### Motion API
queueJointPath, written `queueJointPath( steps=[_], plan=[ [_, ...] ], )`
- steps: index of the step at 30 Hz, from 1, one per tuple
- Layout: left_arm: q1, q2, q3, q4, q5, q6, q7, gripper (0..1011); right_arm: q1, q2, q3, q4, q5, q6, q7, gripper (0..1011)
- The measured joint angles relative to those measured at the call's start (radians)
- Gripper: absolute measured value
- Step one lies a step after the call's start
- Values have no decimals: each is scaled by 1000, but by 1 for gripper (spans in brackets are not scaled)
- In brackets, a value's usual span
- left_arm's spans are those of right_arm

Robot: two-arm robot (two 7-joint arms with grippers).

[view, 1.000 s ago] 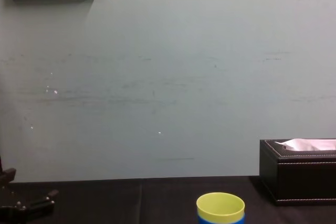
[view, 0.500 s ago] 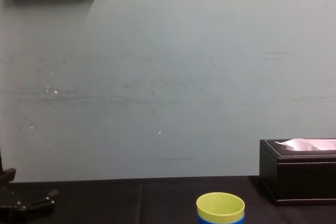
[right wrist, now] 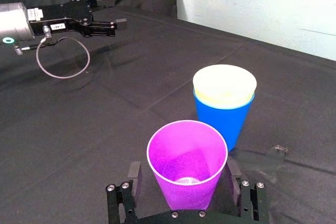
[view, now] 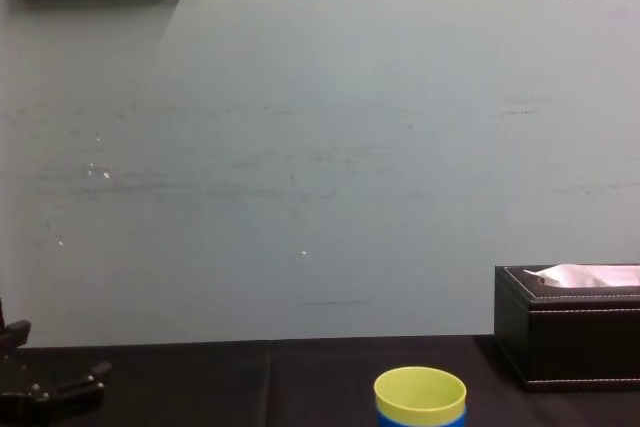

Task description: Stack the three plastic cups sequentially using one hand.

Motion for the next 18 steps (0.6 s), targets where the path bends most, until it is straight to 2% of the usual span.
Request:
queueJointPath(
  steps=[18],
  plan=[
    [0, 0, 0, 0, 0, 0, 0, 1000, 17, -14, -9, 13, -16, -2, -12, 1000]
  ],
)
